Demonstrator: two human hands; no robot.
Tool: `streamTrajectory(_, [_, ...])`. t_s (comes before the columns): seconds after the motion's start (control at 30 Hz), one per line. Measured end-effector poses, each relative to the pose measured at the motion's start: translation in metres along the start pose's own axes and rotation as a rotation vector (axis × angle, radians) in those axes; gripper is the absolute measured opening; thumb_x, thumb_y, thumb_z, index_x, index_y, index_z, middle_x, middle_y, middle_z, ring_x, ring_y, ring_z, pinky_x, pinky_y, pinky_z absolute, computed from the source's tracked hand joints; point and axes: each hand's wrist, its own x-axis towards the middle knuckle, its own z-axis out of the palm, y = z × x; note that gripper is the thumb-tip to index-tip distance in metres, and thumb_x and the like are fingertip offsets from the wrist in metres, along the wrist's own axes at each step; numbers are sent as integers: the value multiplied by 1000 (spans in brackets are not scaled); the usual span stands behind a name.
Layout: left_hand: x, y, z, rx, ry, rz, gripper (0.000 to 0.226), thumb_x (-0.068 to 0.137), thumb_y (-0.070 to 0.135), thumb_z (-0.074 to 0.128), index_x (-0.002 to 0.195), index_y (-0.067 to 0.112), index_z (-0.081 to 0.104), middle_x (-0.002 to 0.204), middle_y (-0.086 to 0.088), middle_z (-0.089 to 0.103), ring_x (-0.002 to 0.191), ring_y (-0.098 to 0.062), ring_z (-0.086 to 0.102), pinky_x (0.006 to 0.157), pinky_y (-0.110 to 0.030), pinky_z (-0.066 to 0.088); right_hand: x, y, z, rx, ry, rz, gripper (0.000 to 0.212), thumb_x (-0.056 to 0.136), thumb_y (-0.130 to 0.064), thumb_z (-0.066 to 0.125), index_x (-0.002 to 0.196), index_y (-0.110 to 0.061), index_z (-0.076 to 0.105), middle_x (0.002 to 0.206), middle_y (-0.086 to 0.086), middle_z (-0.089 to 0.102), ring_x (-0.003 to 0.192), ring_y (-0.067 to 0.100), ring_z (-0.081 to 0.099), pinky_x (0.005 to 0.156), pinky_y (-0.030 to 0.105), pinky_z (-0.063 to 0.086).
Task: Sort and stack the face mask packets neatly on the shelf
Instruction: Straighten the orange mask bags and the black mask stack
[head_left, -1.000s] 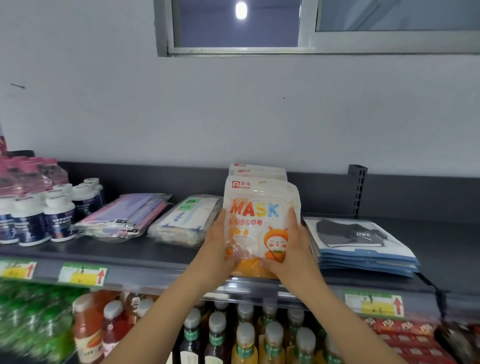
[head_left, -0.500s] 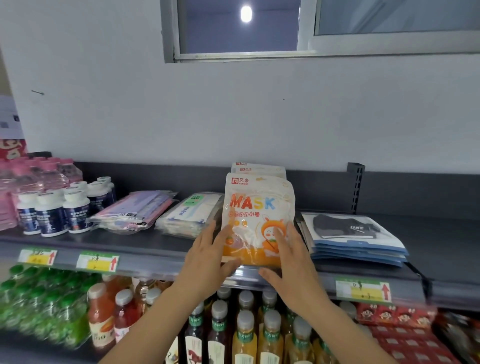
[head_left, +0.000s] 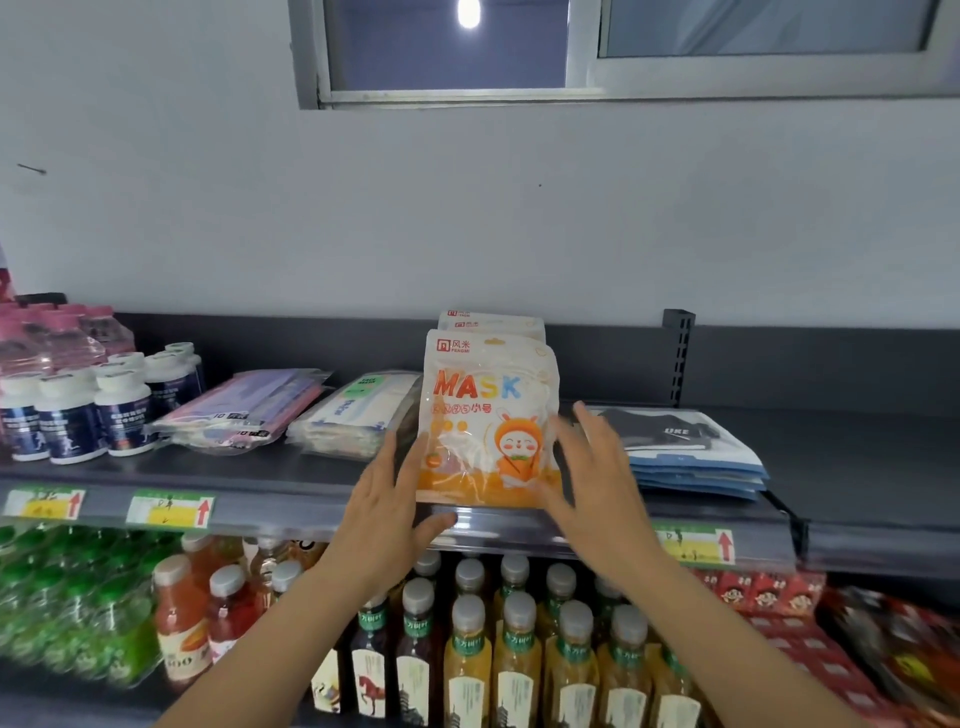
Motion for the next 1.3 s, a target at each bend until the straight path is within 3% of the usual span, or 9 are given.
streamTrajectory(0.07, [1, 9, -6, -67, 86, 38, 82, 89, 48, 51, 147, 32, -5, 158, -2, -11, 145, -24, -3, 117, -41, 10, 12, 17, -18, -7, 81, 113, 71, 90, -46, 53, 149, -28, 16, 158, -6, 4, 146, 18, 3, 117, 40, 12])
streamTrajectory(0.2, [5, 49, -15, -134, 192, 218, 61, 92, 37, 53, 146, 27, 25, 155, 4, 14, 142, -14, 13, 114, -32, 19, 32, 71, -63, 144, 162, 439, 72, 90, -40, 57, 148, -15, 23, 154, 11, 23, 141, 29, 22, 112, 44, 24])
streamTrajectory(0.3, [10, 102, -9, -458, -19, 201, 57, 94, 34, 53, 145, 27, 29, 147, 12, 29, 133, -1, 24, 109, -17, 20, 33, 107, -92, 204, 160, 621, 75, 90, -40, 58, 149, -11, 21, 152, 15, 29, 137, 34, 30, 107, 44, 31])
streamTrajectory(0.4, [28, 155, 7, -759, -250, 68, 64, 92, 44, 52, 147, 24, 25, 148, 8, 32, 138, -11, 28, 111, -29, 28, 26, 128, -104, 288, 143, 736, 77, 89, -43, 58, 149, -11, 21, 152, 13, 31, 136, 32, 33, 106, 42, 32])
streamTrajectory(0.47, [46, 179, 22, -773, -316, -51, 71, 94, 47, 47, 150, 18, 16, 154, 3, 25, 141, -17, 26, 112, -30, 25, 22, 138, -106, 339, 121, 756, 76, 89, -43, 58, 148, -8, 24, 152, 12, 31, 136, 29, 34, 107, 40, 32])
streamTrajectory(0.73, [89, 203, 69, -528, -149, -282, 81, 96, 51, 37, 148, -2, 5, 156, -20, 10, 140, -33, 25, 112, -38, 26, 24, 150, -109, 425, 32, 673, 66, 93, -41, 52, 144, -3, 33, 149, 9, 37, 134, 24, 38, 107, 32, 31])
streamTrajectory(0.93, [111, 197, 74, -478, -134, -372, 65, 98, 46, 36, 134, -7, 31, 131, -22, 50, 115, -34, 52, 89, -35, 43, 27, 153, -89, 526, -48, 736, 51, 99, -35, 40, 127, 7, 46, 134, 23, 48, 123, 37, 45, 107, 47, 34])
streamTrajectory(1.1, [113, 193, 77, -514, -116, -366, 48, 98, 35, 44, 127, -4, 43, 120, -19, 56, 106, -32, 55, 84, -35, 45, 28, 162, -86, 545, -72, 751, 41, 100, -21, 39, 135, -1, 42, 139, 12, 45, 121, 29, 46, 107, 36, 32])
streamTrajectory(1.3, [111, 185, 72, -637, -105, -394, 48, 96, 28, 47, 132, -2, 38, 122, -16, 51, 93, -20, 43, 77, -28, 37, 27, 158, -87, 530, -125, 705, 37, 100, -18, 38, 135, -8, 44, 135, 10, 48, 122, 27, 46, 105, 35, 33])
